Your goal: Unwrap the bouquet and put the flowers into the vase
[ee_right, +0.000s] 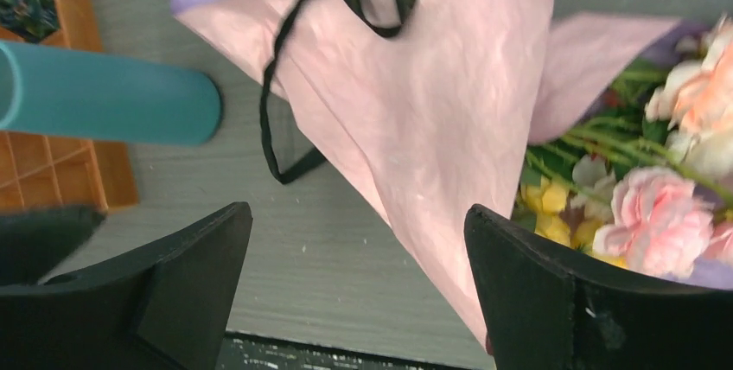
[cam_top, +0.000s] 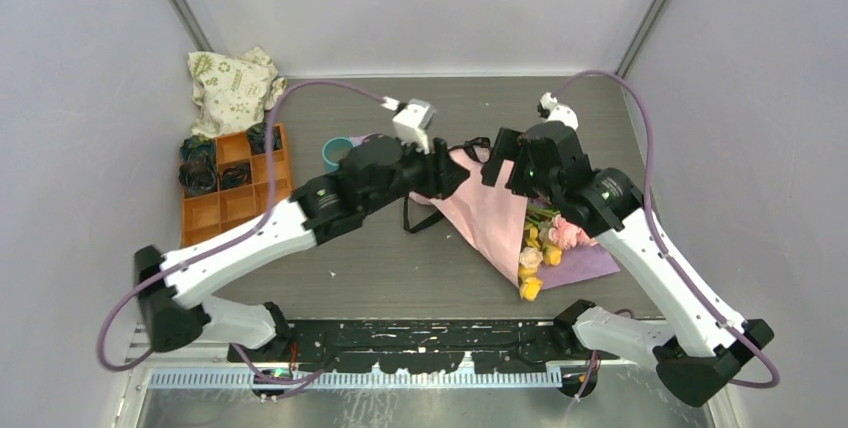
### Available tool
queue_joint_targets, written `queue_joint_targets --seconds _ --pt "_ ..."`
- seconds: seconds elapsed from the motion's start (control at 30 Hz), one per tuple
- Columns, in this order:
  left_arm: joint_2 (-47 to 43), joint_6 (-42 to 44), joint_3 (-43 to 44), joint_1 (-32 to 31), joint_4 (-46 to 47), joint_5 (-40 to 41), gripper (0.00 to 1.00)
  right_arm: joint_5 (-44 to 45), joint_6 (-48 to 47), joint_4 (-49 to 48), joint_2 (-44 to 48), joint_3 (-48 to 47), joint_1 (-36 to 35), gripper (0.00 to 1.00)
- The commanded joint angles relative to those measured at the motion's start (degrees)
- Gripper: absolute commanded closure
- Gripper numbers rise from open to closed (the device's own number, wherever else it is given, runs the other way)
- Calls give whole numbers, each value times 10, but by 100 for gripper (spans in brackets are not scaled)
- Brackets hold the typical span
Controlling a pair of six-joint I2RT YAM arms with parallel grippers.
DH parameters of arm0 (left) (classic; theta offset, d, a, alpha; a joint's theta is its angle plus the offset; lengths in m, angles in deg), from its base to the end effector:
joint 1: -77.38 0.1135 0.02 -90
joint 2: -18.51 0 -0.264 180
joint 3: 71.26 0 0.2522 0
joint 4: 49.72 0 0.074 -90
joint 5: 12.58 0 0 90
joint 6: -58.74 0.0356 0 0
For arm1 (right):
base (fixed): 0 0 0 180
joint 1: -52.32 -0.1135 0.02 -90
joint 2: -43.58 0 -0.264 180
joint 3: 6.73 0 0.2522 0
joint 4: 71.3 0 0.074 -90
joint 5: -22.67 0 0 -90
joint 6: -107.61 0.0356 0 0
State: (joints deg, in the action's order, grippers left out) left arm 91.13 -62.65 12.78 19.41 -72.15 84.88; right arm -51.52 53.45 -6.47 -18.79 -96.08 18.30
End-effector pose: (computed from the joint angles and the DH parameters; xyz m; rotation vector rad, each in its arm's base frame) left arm 0.1607 -0.2482 0.3945 0.3327 1.8462 -0.9988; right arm 0.1777 0.1082 0.3954 0.1863 2.2195 0.3697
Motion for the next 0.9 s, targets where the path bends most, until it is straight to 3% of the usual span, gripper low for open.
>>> queue_joint_targets --seconds 0.0,0.17,0.33,0.53,0.87 --pt "105 49 81 0 -54 48 56 -42 57 -51 20 94 1 3" --pt "172 56 115 15 -29 93 57 -147 113 -147 9 248 0 16" --pt "203 43 125 56 -25 78 57 -198 113 -195 -33 313 -8 25" --pt "261 57 157 84 13 67 57 -121 100 -142 -116 312 -8 26" --pt "515 91 406 107 -70 48 61 -79 130 -121 -101 356 -5 24"
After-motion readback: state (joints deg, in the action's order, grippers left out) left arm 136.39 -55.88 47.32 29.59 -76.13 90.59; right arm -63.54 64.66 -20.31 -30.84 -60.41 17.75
